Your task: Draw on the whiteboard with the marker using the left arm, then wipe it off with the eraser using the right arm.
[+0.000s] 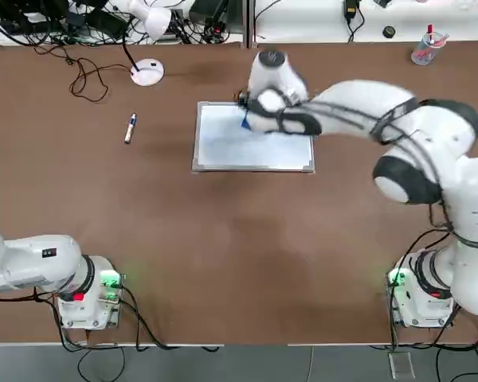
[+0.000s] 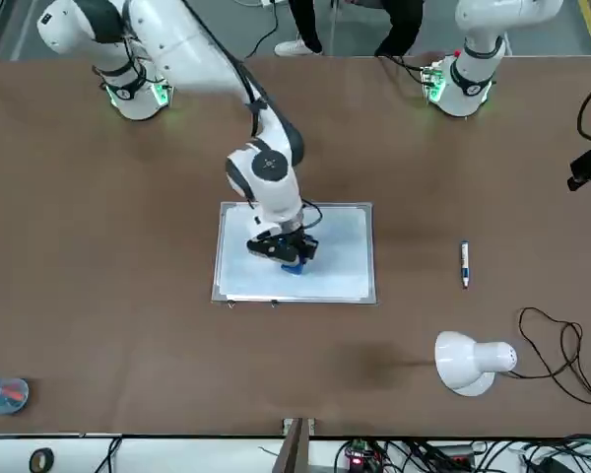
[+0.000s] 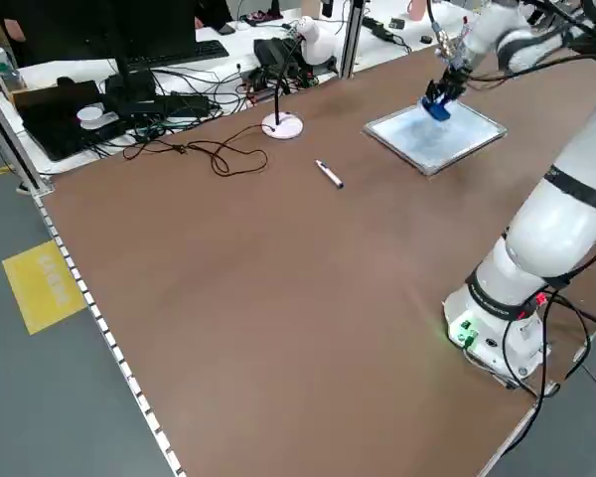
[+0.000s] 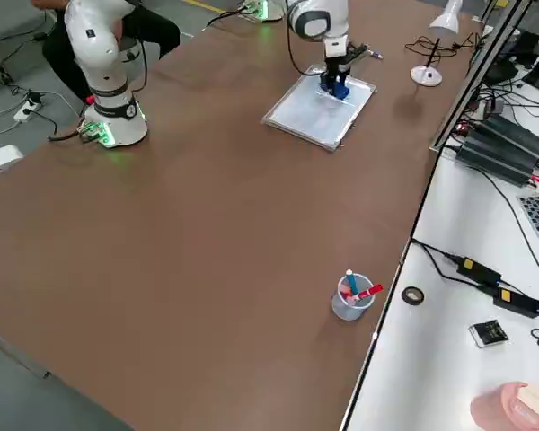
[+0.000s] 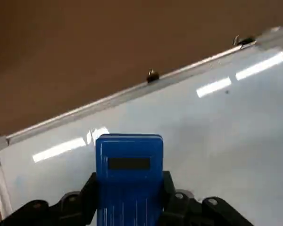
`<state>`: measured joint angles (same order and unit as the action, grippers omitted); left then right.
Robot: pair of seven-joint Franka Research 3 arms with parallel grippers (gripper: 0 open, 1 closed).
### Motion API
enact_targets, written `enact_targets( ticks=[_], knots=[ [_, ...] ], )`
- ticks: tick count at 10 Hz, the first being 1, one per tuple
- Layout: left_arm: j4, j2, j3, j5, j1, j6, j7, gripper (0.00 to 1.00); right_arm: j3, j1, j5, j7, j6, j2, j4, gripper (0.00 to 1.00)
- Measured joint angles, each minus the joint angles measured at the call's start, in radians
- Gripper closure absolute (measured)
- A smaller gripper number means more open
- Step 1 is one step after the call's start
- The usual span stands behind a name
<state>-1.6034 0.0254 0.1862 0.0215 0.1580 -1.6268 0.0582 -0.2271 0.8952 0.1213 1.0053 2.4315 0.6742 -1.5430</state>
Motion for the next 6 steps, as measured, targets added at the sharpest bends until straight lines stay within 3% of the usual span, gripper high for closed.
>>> enact_targets(
  ticks=[3, 6],
  knots=[
    [0.000, 0.000, 0.000, 0.000, 0.000, 0.000, 0.000, 0.00, 0.001, -0.044, 0.000, -0.110, -0.012, -0.100, -0.098, 0.44],
    [-0.001, 0.000, 0.000, 0.000, 0.000, 0.000, 0.000, 0.00, 0.006, -0.046, -0.001, -0.134, 0.129, -0.086, -0.208, 0.44]
  ],
)
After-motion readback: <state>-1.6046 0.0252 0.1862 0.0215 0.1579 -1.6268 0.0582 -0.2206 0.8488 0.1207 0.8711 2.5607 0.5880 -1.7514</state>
